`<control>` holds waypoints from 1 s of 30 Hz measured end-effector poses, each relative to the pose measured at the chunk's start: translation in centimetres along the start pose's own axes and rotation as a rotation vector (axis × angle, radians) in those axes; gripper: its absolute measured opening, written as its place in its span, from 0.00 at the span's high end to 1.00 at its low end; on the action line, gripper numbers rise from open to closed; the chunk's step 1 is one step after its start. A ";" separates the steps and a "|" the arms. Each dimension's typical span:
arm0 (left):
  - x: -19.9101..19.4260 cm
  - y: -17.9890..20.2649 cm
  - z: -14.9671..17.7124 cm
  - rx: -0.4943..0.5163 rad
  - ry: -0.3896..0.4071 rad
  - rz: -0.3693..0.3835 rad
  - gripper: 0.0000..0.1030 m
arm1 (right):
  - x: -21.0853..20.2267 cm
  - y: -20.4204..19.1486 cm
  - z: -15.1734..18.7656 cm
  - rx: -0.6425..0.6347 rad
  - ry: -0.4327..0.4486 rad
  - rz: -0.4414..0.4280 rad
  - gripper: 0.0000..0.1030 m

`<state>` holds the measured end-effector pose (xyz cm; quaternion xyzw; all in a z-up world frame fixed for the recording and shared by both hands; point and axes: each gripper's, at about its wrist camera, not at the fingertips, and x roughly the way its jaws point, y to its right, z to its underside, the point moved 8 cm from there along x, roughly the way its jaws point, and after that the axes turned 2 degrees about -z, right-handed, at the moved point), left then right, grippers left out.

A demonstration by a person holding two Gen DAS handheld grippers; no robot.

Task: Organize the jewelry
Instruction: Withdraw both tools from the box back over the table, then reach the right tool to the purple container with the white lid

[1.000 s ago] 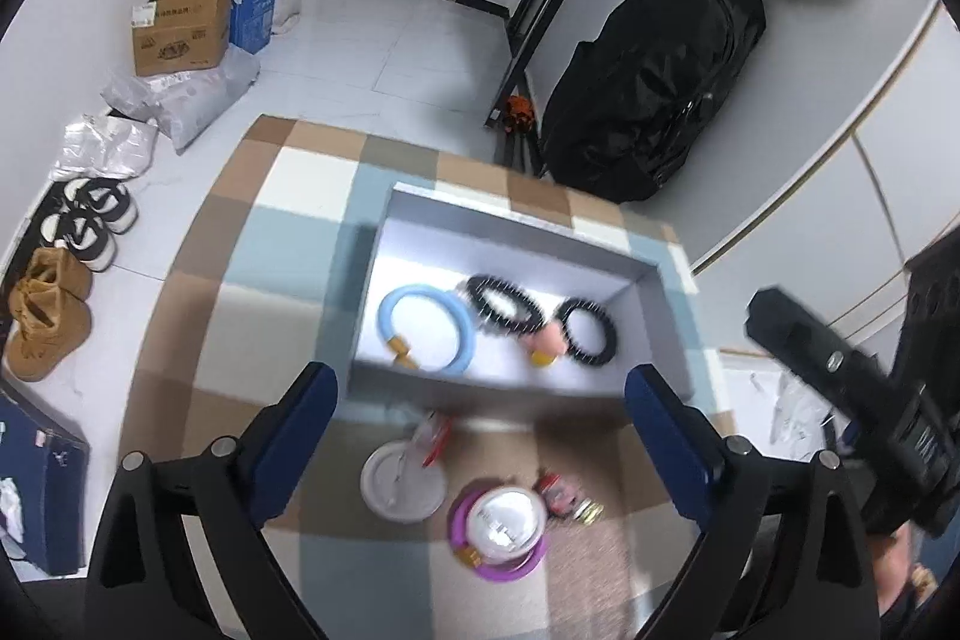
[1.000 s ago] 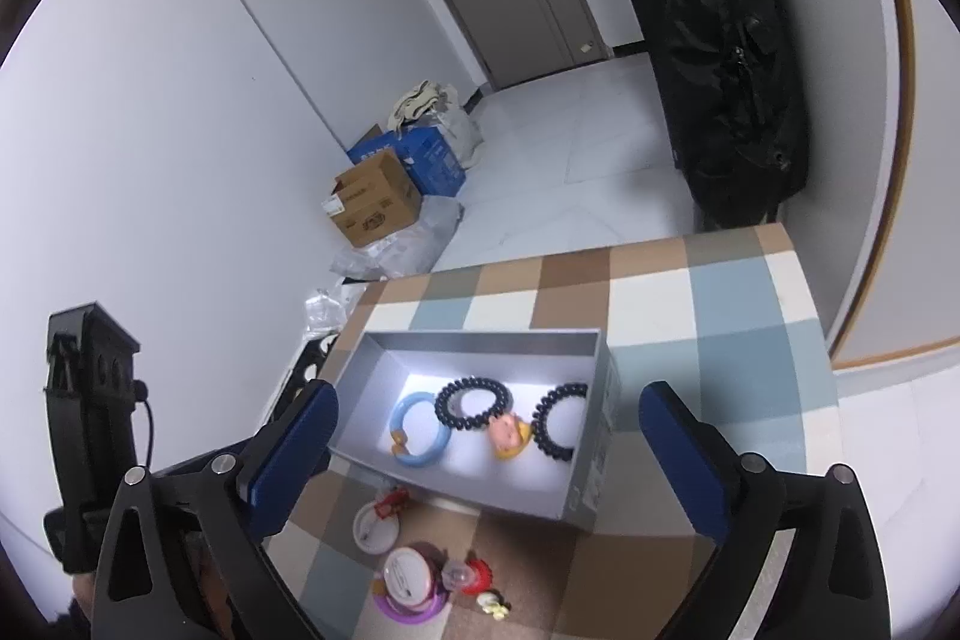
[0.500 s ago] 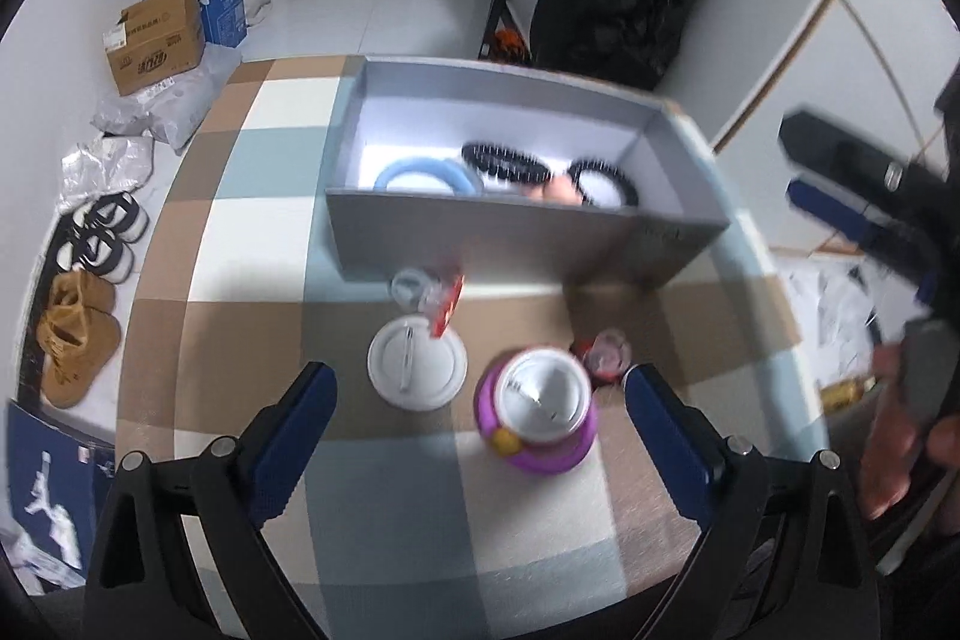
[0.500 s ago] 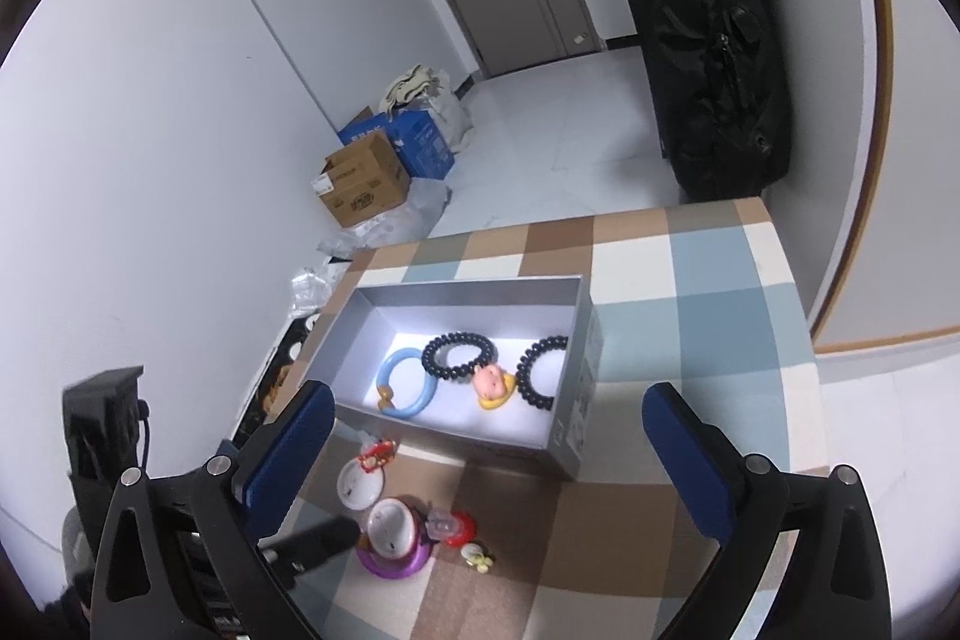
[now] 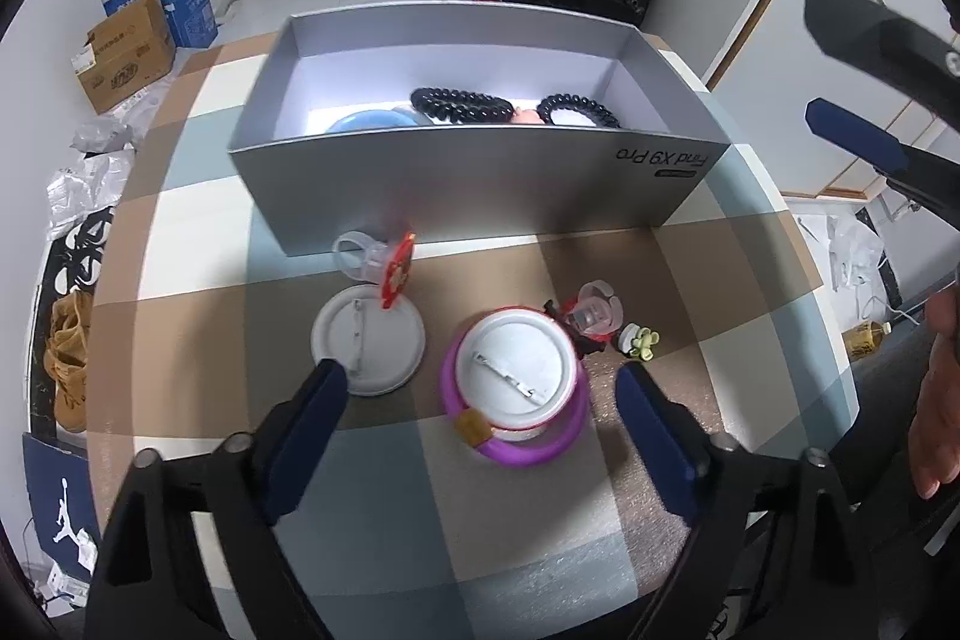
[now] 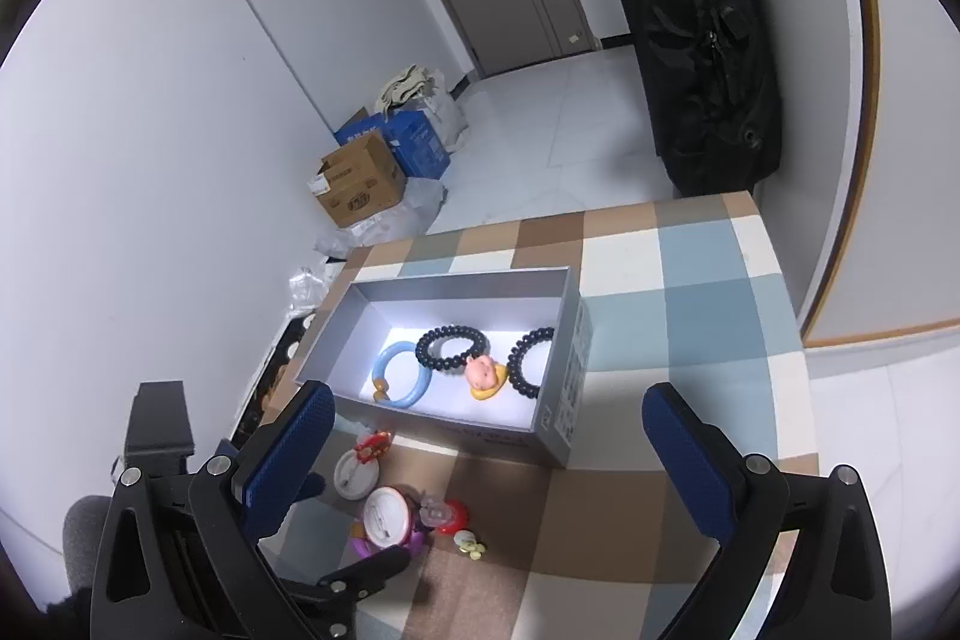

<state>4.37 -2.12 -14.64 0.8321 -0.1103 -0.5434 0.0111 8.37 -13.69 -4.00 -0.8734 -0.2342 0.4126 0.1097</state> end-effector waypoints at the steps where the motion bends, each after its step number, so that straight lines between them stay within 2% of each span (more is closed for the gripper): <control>1: 0.1 0.0 0.0 0.004 0.001 -0.006 0.22 | 0.0 0.0 0.0 0.000 0.000 -0.001 0.00; 3: 0.2 0.3 -0.1 0.013 0.005 -0.014 0.22 | -0.1 0.0 0.0 -0.001 0.001 -0.002 0.00; 5: 0.1 0.4 -0.1 0.014 0.008 -0.007 0.31 | -0.1 0.0 0.0 -0.001 0.001 -0.002 0.00; 7: 0.0 0.5 -0.1 0.021 0.011 0.000 0.48 | -0.2 0.0 0.0 0.000 0.003 -0.004 0.00; 9: 0.0 0.6 -0.1 0.017 0.010 0.019 0.56 | -0.3 0.0 0.0 0.002 0.005 -0.004 0.00; 17: -0.4 0.5 -0.4 -0.022 0.016 0.064 0.59 | -0.4 0.1 0.0 0.002 0.005 -0.005 0.00; 21: -1.1 0.5 -0.9 -0.045 0.035 0.105 0.69 | -0.4 0.1 0.1 0.006 0.002 -0.004 0.00; 22: -1.2 0.6 -1.0 -0.056 0.041 0.115 0.82 | -0.3 0.2 0.2 0.007 -0.002 -0.003 0.00; 25: -0.9 0.7 -0.8 -0.072 0.024 0.128 0.83 | -0.2 0.2 0.4 0.008 -0.013 0.001 0.00; 30: -1.2 0.0 -1.2 -0.112 0.054 0.117 0.85 | 0.0 0.1 0.6 0.006 -0.022 0.003 0.00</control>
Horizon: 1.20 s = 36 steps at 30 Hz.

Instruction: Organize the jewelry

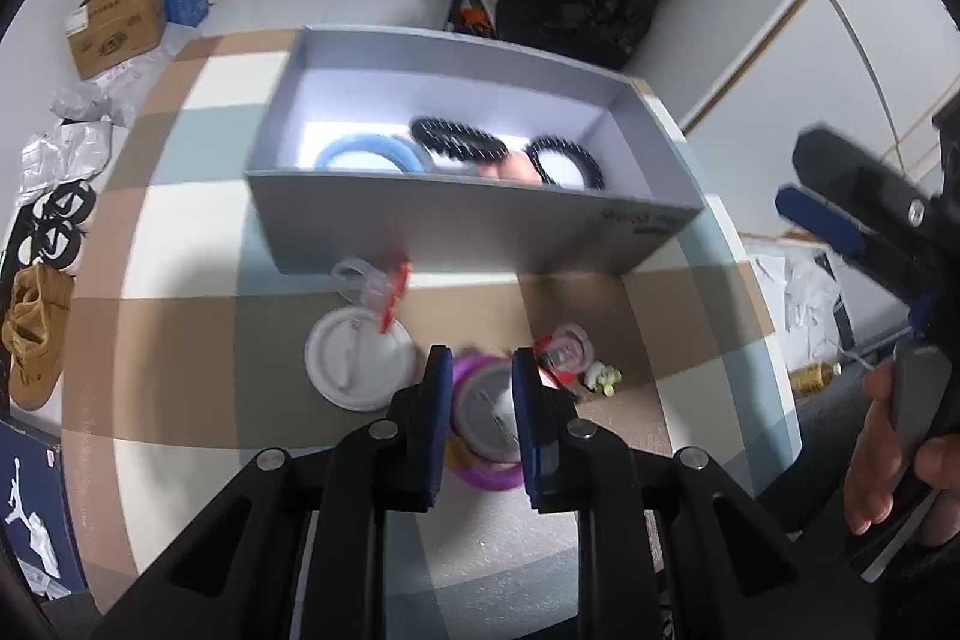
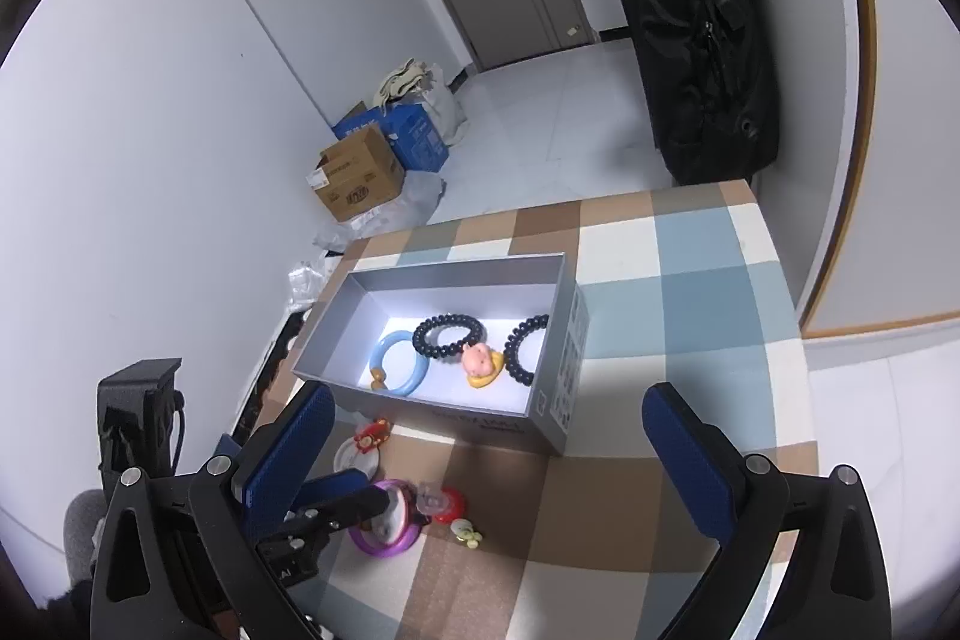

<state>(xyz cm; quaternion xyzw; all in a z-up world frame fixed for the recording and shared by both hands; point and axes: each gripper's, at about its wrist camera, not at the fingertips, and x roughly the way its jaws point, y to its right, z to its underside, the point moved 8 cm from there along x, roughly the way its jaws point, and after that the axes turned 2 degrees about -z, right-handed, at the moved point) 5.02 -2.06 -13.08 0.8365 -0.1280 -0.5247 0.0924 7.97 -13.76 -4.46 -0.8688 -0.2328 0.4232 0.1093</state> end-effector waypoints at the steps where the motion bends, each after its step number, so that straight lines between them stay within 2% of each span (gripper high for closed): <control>1: -0.3 -0.2 -0.1 -0.010 0.006 0.006 0.85 | 0.0 0.0 0.0 0.001 -0.002 -0.001 0.00; 4: -0.8 -1.1 -0.2 -0.067 0.003 0.036 0.85 | 0.1 0.0 0.3 0.007 -0.020 -0.009 0.00; 8: -1.0 -2.4 0.2 -0.107 -0.018 0.030 0.85 | 0.3 -0.3 1.9 0.017 -0.091 -0.041 0.00; 10: -1.1 -2.5 0.5 -0.105 -0.024 0.044 0.80 | 0.6 -0.7 2.9 0.006 -0.131 -0.057 0.00; 12: -1.1 -2.5 0.8 -0.091 -0.030 0.026 0.74 | 1.0 -1.3 3.9 -0.019 -0.173 -0.064 0.00; 14: -0.9 -2.2 1.1 -0.079 -0.043 0.021 0.73 | 1.4 -1.9 5.1 -0.018 -0.204 -0.095 0.01; 16: -0.8 -2.1 1.3 -0.075 -0.058 0.015 0.73 | 1.9 -2.6 6.4 -0.010 -0.249 -0.134 0.10; 18: -0.9 -2.4 1.4 -0.075 -0.066 -0.011 0.73 | 2.5 -3.2 7.8 -0.005 -0.294 -0.154 0.25; 21: -1.0 -3.2 1.4 -0.100 -0.067 -0.041 0.73 | 3.5 -3.9 9.1 0.003 -0.338 -0.183 0.36; 25: -1.3 -4.1 1.4 -0.126 -0.058 -0.038 0.73 | 4.4 -4.7 9.1 0.008 -0.345 -0.199 0.40; 30: -1.1 -4.5 1.4 -0.132 -0.070 -0.037 0.73 | 6.0 -5.2 9.2 0.017 -0.367 -0.184 0.52; 34: -0.8 -4.4 1.6 -0.118 -0.084 -0.045 0.72 | 6.7 -5.4 9.1 -0.007 -0.357 -0.138 0.60; 35: -0.8 -4.5 1.6 -0.114 -0.087 -0.046 0.72 | 6.8 -5.4 9.0 -0.007 -0.353 -0.130 0.65; 36: -0.8 -4.5 1.7 -0.113 -0.090 -0.048 0.72 | 6.9 -5.4 8.9 -0.004 -0.351 -0.124 0.75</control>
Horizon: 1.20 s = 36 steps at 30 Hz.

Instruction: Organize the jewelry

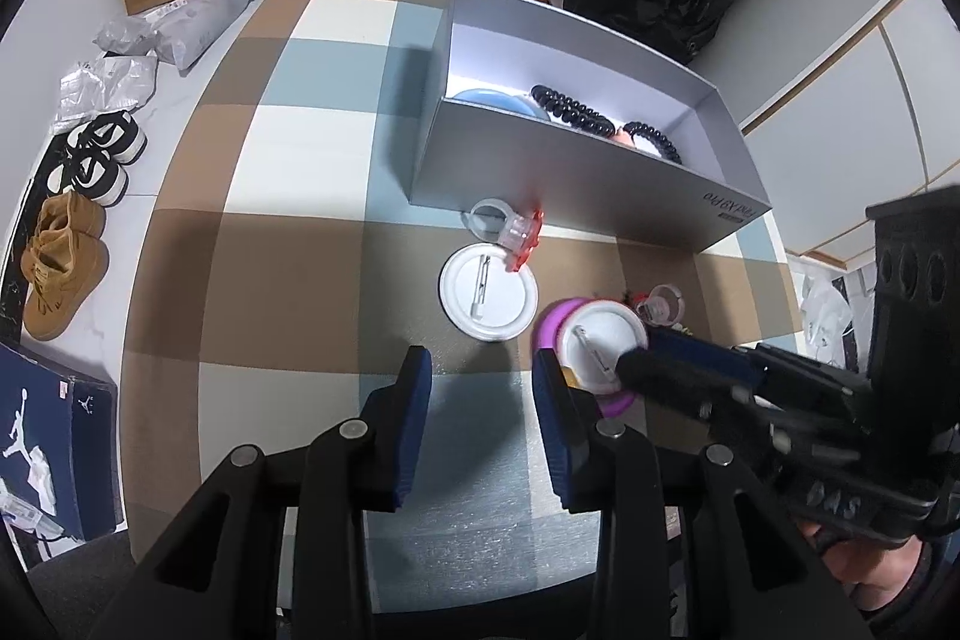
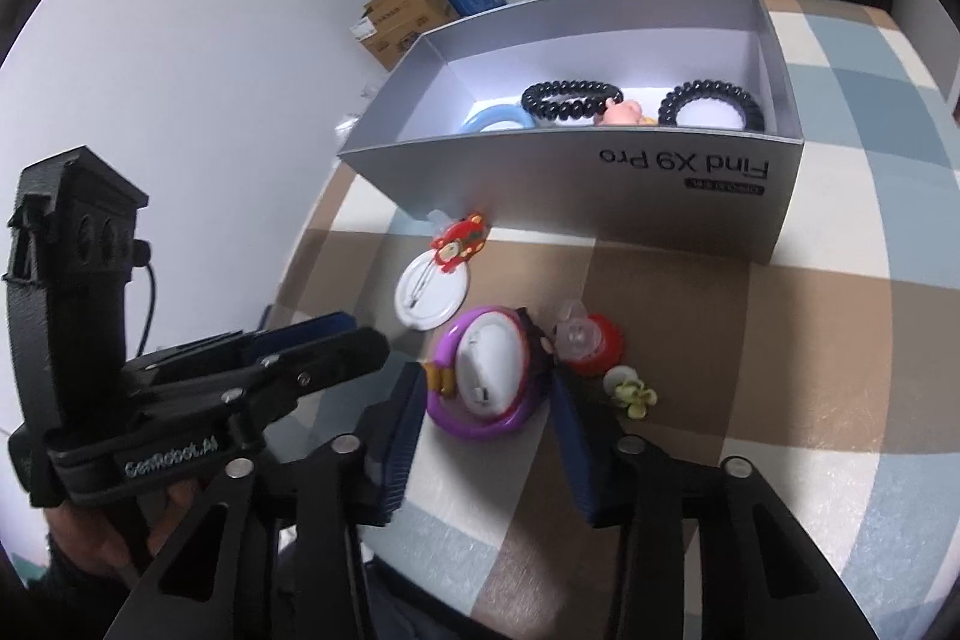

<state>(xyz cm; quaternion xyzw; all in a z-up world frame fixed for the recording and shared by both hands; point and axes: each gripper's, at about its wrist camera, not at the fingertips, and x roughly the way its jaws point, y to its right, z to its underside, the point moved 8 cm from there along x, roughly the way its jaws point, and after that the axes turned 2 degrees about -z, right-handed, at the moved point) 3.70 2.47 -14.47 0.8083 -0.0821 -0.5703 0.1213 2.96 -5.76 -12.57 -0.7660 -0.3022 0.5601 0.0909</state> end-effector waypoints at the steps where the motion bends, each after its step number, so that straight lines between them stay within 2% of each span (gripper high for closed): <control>1: 0.1 -0.1 0.0 0.000 -0.003 -0.001 0.72 | 0.0 0.1 -0.1 0.003 0.002 0.008 0.80; 2: 0.1 -0.1 0.1 -0.001 -0.007 -0.001 0.72 | -0.1 0.3 -0.2 0.007 0.007 0.017 0.88; 4: 0.2 -0.2 0.2 -0.002 -0.013 0.003 0.72 | 0.1 0.6 -0.4 0.012 0.006 0.031 0.93; 13: 0.3 -0.2 0.2 -0.005 -0.019 -0.005 0.72 | -0.9 -0.4 -0.9 -0.048 0.046 0.021 1.00; 24: 0.5 -0.3 0.4 -0.013 -0.032 -0.004 0.72 | -2.9 -0.6 -2.2 -0.039 0.132 -0.016 1.00; 26: 0.4 -0.2 0.4 -0.016 -0.034 0.004 0.72 | -2.1 -0.9 -2.3 -0.051 0.098 -0.046 0.97; 28: 0.4 -0.2 0.4 -0.013 -0.035 0.006 0.72 | -1.4 -1.2 -2.4 -0.073 0.092 -0.031 0.94; 30: 0.5 -0.4 0.3 -0.021 -0.038 0.011 0.72 | -0.5 -1.6 -2.5 -0.115 0.070 -0.013 0.78; 32: 0.4 -0.6 0.3 -0.028 -0.039 0.022 0.72 | 0.2 -1.7 -2.7 -0.147 0.064 0.018 0.71; 36: 0.2 -0.6 0.2 -0.023 -0.031 0.034 0.72 | 1.3 -1.6 -3.0 -0.170 0.041 0.056 0.66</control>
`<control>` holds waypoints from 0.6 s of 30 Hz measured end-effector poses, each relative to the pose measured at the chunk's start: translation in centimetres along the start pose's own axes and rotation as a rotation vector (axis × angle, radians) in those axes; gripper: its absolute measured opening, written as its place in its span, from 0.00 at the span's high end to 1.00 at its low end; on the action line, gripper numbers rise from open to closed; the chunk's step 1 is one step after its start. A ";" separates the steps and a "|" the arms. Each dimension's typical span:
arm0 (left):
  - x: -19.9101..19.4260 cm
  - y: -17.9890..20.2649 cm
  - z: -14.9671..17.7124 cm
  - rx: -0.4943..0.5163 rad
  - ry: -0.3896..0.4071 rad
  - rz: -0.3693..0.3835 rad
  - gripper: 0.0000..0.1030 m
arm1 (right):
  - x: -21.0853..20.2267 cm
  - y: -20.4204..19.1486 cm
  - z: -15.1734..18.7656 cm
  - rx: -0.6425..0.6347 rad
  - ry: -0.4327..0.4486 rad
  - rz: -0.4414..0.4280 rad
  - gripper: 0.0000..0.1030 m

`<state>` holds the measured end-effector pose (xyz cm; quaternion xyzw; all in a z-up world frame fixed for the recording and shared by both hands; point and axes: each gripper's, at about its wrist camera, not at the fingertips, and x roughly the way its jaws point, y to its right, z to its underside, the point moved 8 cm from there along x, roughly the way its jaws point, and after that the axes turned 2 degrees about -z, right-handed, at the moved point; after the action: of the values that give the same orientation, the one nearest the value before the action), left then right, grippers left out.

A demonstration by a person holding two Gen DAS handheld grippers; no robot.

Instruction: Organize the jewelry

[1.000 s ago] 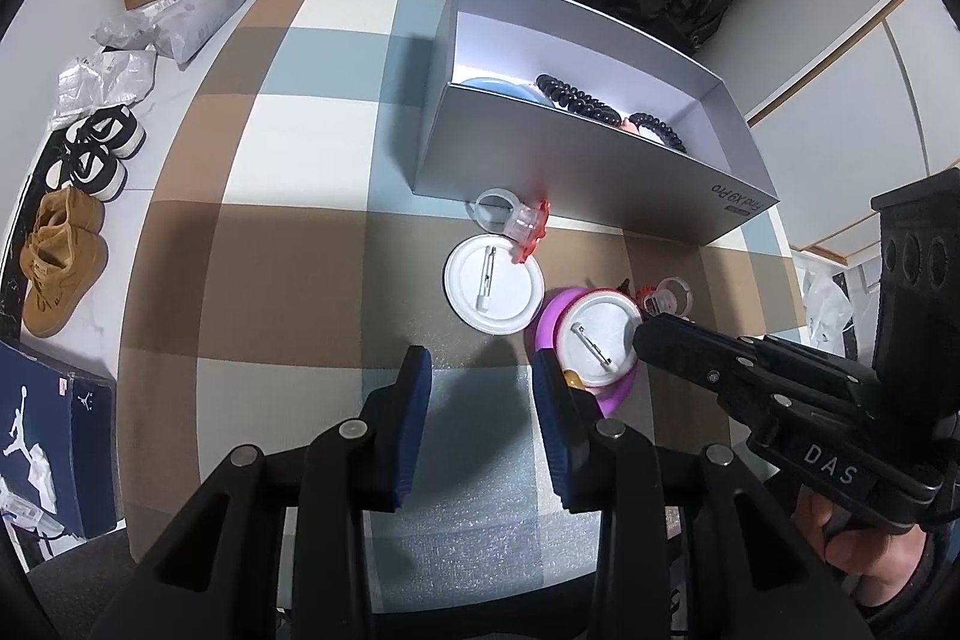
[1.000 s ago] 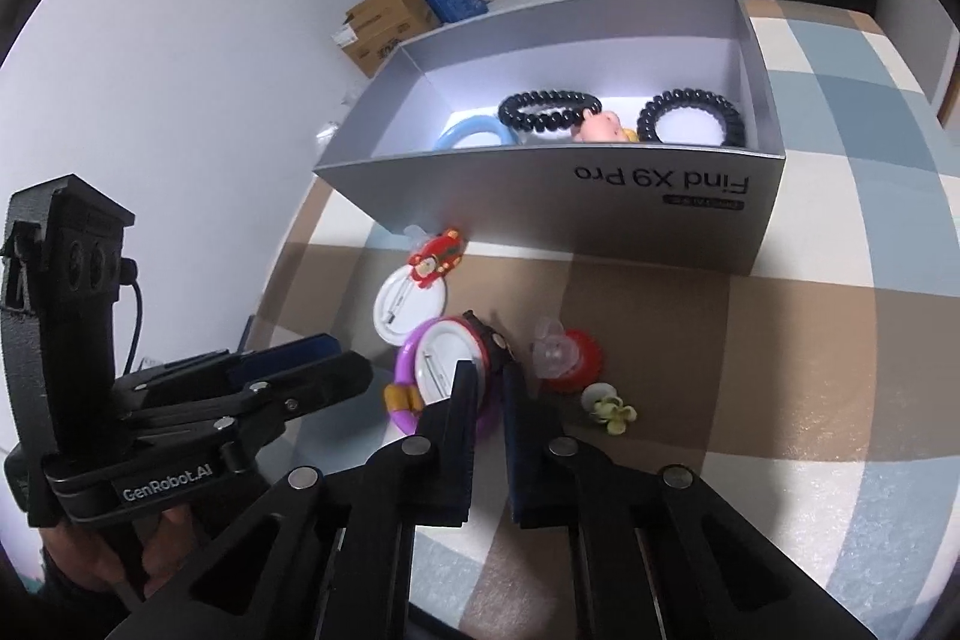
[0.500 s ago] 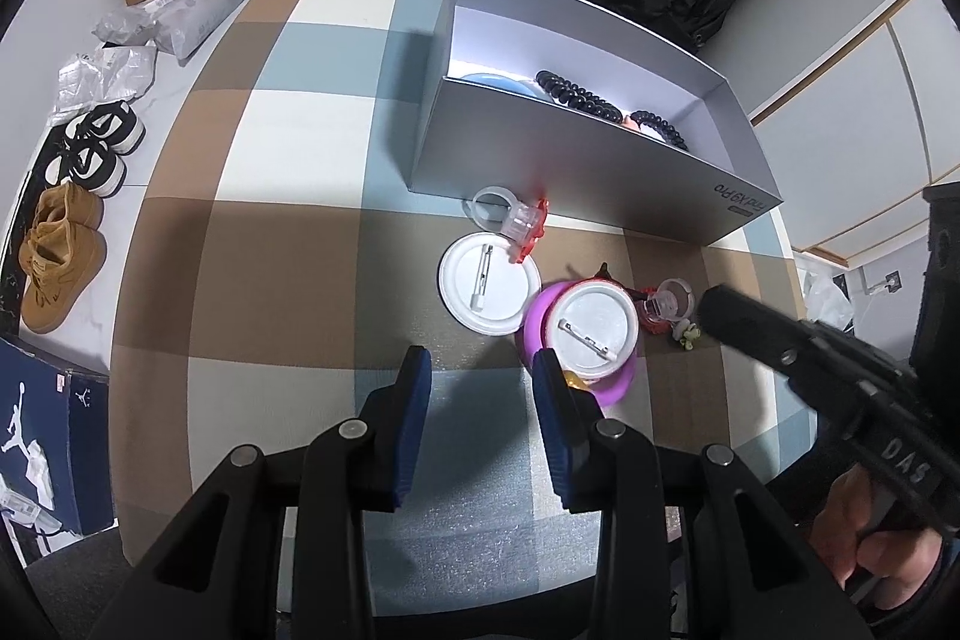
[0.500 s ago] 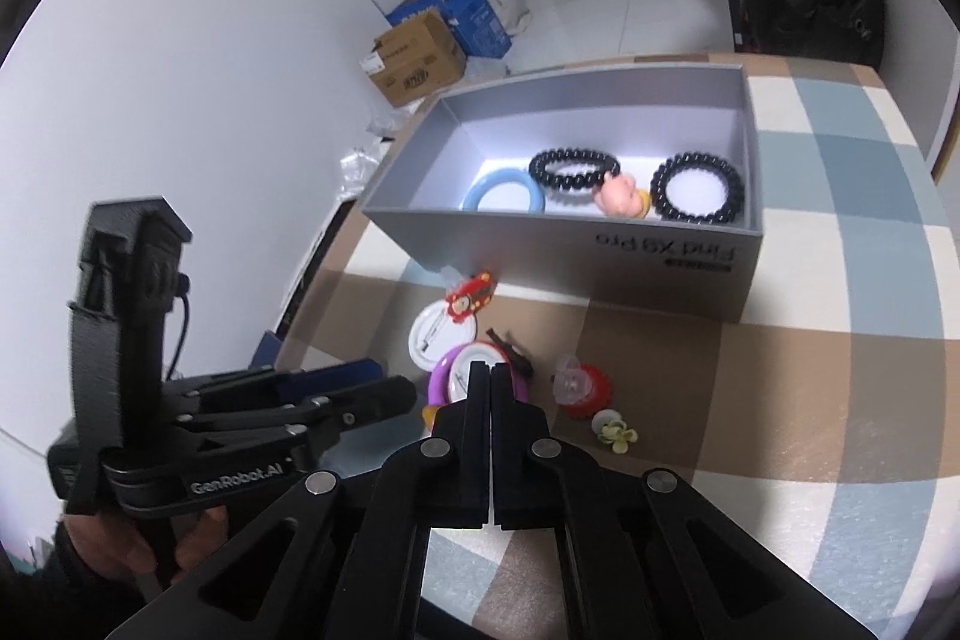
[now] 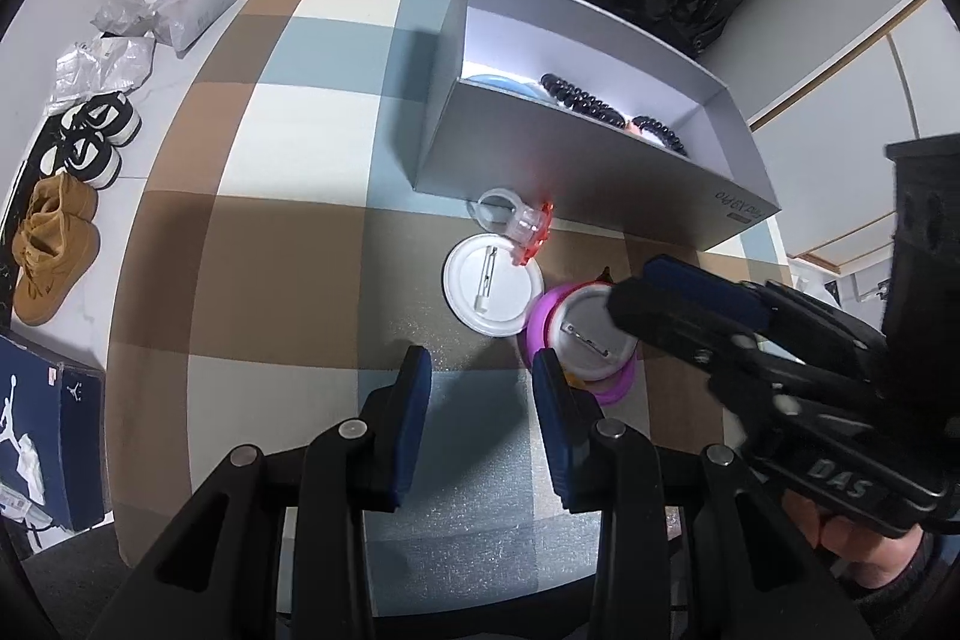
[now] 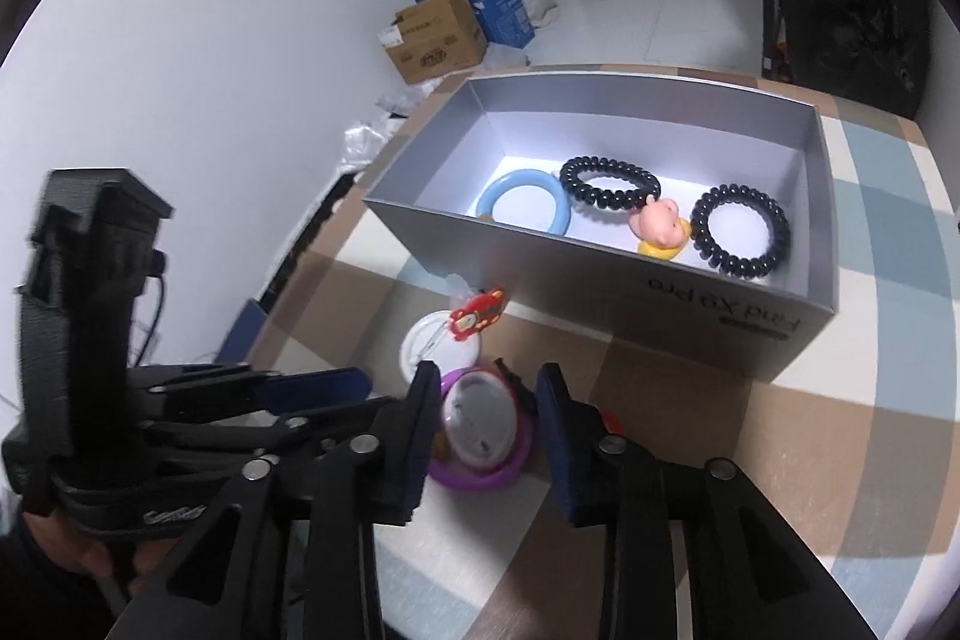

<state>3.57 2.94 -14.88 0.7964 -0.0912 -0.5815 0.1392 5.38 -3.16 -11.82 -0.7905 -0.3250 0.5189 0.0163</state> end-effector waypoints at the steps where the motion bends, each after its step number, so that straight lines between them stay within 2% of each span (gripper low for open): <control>1: -0.1 0.1 0.0 -0.001 0.001 0.006 0.72 | 0.3 -0.1 0.0 -0.009 -0.004 0.006 0.66; 2: -0.1 0.1 0.0 0.000 0.001 0.012 0.71 | 0.4 -0.1 0.0 -0.017 -0.009 0.012 0.65; 3: -0.1 0.1 0.0 0.000 0.000 0.018 0.67 | 0.6 -0.3 -0.1 -0.024 -0.010 0.016 0.65; 4: -0.2 0.0 0.0 -0.004 -0.001 0.022 0.57 | 0.8 -0.3 -0.1 -0.027 -0.012 0.013 0.65; 5: -0.2 -0.1 0.0 -0.011 0.004 0.028 0.54 | 0.9 -0.4 -0.1 -0.031 -0.013 0.013 0.65; 11: -0.7 -0.4 -0.5 -0.051 0.024 0.055 0.52 | 1.4 -0.6 0.3 -0.099 -0.061 0.049 0.65; 14: -0.6 -0.5 -0.6 -0.062 0.030 0.050 0.42 | 1.7 -0.7 0.8 -0.150 -0.079 0.099 0.71; 15: -0.7 -0.5 -0.6 -0.063 0.036 0.044 0.40 | 1.7 -0.8 0.8 -0.155 -0.082 0.100 0.77; 18: -0.6 -0.4 -0.7 -0.058 0.038 0.036 0.39 | 1.5 -0.7 0.9 -0.132 -0.085 0.072 0.82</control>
<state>4.09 3.62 -14.29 0.8012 -0.0861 -0.5660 0.1742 4.67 -2.12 -13.20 -0.7782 -0.3302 0.5299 -0.0683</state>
